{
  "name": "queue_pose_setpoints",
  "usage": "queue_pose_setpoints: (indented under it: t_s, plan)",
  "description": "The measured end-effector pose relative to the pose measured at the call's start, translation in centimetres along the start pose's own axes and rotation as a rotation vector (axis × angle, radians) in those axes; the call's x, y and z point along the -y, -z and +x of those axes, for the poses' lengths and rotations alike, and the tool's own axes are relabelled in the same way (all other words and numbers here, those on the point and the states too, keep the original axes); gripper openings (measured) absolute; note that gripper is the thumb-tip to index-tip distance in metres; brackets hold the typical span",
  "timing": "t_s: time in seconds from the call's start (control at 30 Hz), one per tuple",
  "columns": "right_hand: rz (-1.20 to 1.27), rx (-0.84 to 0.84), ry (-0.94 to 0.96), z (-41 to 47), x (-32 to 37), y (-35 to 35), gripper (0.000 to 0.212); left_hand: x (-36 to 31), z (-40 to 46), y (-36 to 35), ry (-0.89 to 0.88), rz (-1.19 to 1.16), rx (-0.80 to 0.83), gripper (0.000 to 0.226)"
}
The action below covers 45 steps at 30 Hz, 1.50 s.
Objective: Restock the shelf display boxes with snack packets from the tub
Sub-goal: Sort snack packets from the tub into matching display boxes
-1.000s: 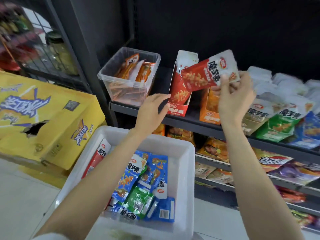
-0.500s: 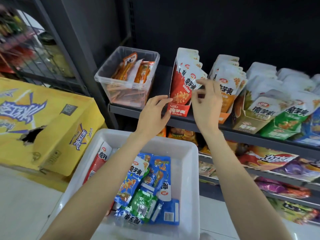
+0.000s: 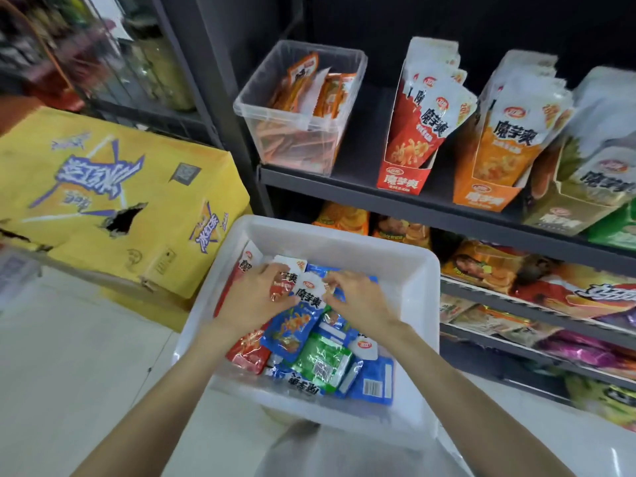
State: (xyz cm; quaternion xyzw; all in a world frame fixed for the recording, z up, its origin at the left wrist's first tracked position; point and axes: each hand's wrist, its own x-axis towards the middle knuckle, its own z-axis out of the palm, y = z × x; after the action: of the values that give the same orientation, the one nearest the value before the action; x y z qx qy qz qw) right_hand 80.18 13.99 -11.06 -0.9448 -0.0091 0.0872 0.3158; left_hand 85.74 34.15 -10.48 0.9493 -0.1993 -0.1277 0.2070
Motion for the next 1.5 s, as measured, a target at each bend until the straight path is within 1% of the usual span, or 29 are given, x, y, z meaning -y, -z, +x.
queue_pose_setpoints:
  t_s: [0.07,0.17,0.27,0.3,0.4,0.43,0.5,0.57,0.63,0.73,0.8,0.87,0.9,0.97,1.03,1.1,1.17,1.2,1.23,1.3,1.37,1.43,1.5]
  plan:
    - [-0.117,0.067,-0.015,1.2,0.3,-1.5,0.043,0.6,-0.4,-0.6,0.037,0.077,0.093,0.071]
    - [-0.292,0.139,-0.054,2.4,0.3,-3.2,0.062,0.8,-0.6,-1.4,0.063,0.076,0.143,0.082]
    - [-0.273,0.184,-0.131,2.9,-0.2,-3.5,0.073,0.3,0.0,-2.5,0.076,0.081,0.191,0.082]
    - [-0.258,0.193,-0.137,3.0,-0.4,-3.6,0.074,0.3,0.1,-2.8,0.092,0.084,0.182,0.079]
    - [-0.239,0.208,-0.152,2.8,-0.7,-3.2,0.069,0.8,0.7,-3.2,0.158,0.11,0.067,0.065]
    - [-0.233,0.211,-0.16,2.6,-0.9,-3.1,0.068,1.0,0.8,-3.2,0.194,0.109,0.05,0.064]
    - [-0.233,0.213,-0.165,2.2,-1.1,-3.1,0.067,1.4,0.8,-3.4,0.243,0.093,0.06,0.068]
    - [-0.25,0.217,-0.154,1.9,-1.2,-3.0,0.066,1.6,0.8,-3.6,0.241,0.076,0.06,0.07]
    - [-0.274,0.215,-0.14,1.7,-1.1,-3.0,0.066,1.7,0.8,-3.7,0.229,0.07,0.012,0.071]
    - [-0.302,0.198,-0.119,1.6,-0.9,-2.9,0.064,1.9,0.8,-3.4,0.215,0.063,-0.081,0.081]
    - [-0.285,0.172,-0.101,1.4,-0.9,-2.7,0.062,2.3,0.8,-2.8,0.246,0.022,-0.097,0.083]
    - [-0.244,0.142,-0.092,1.3,-1.0,-2.5,0.059,2.7,1.0,-2.0,0.281,-0.001,-0.107,0.084]
    - [-0.221,0.125,-0.091,1.2,-1.0,-2.3,0.057,2.8,1.1,-1.6,0.282,0.022,-0.117,0.079]
    - [-0.191,0.07,-0.079,1.2,-0.8,-1.7,0.053,2.7,0.9,-0.8,0.25,0.091,-0.161,0.057]
    - [-0.135,-0.004,-0.053,1.2,-0.5,-0.8,0.05,2.2,0.5,-0.1,0.18,0.131,-0.234,0.038]
    - [-0.03,-0.089,-0.033,1.2,0.0,0.3,0.049,1.5,-0.2,0.9,0.104,0.158,-0.312,0.029]
    - [0.061,-0.148,-0.005,1.3,0.5,1.7,0.049,0.7,-0.7,2.3,0.072,0.135,-0.348,0.028]
    - [0.107,-0.161,0.012,1.3,0.8,2.4,0.05,0.2,-0.9,3.1,0.077,0.086,-0.341,0.03]
    - [0.161,-0.167,0.023,1.2,1.1,3.1,0.053,-0.4,-1.0,4.0,0.087,-0.016,-0.315,0.032]
    - [0.296,-0.179,0.023,1.0,1.9,4.8,0.06,-2.0,-1.2,5.7,0.086,-0.305,-0.234,0.034]
    - [0.459,-0.198,0.015,0.6,2.6,6.9,0.06,-4.2,-1.0,7.3,-0.013,-0.504,-0.159,0.033]
    - [0.586,-0.222,0.048,0.0,2.9,9.3,0.042,-6.4,-0.2,8.3,-0.109,-0.585,-0.122,0.034]
    - [0.67,-0.269,0.066,-0.7,2.9,11.7,0.023,-8.6,1.1,8.8,-0.188,-0.597,-0.149,0.036]
